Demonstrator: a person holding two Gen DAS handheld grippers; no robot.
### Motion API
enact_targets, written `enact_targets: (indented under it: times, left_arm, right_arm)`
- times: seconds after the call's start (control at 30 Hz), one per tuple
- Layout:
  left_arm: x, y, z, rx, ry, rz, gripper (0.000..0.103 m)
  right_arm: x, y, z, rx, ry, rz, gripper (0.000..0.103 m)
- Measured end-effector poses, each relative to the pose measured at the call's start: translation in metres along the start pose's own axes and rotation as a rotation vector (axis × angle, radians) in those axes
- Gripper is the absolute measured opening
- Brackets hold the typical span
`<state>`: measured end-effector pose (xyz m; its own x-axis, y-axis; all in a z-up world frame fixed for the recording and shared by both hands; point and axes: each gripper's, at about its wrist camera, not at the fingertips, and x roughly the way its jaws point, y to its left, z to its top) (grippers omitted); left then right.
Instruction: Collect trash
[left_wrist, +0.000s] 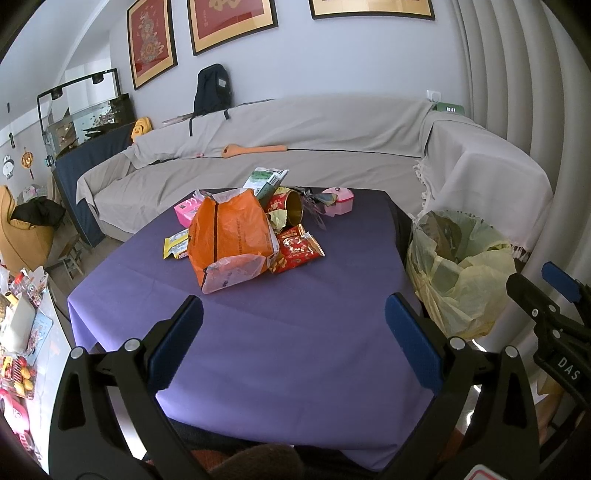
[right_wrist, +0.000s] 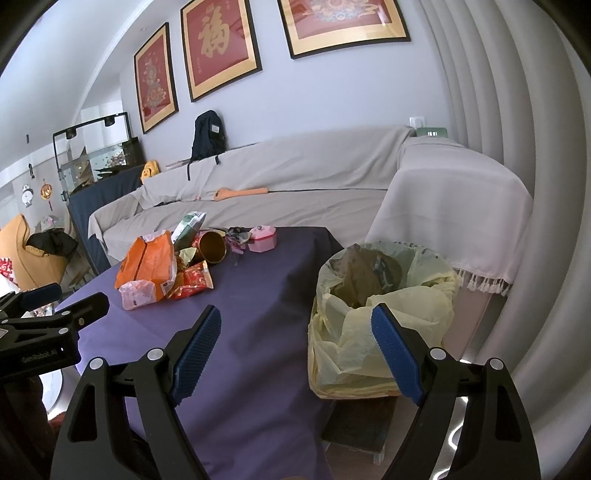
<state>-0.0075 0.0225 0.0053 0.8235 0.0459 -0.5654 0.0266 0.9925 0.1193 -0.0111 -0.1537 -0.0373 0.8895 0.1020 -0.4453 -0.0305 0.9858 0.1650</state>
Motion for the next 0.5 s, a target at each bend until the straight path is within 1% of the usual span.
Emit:
enact_targets:
  times: [0.5]
  left_arm:
    - [0.0012, 0.0004, -0.0009, 0.0, 0.003, 0.004, 0.094]
  right_arm:
    - [0.0003, -0.0017, -0.0018, 0.004, 0.0, 0.006, 0.08]
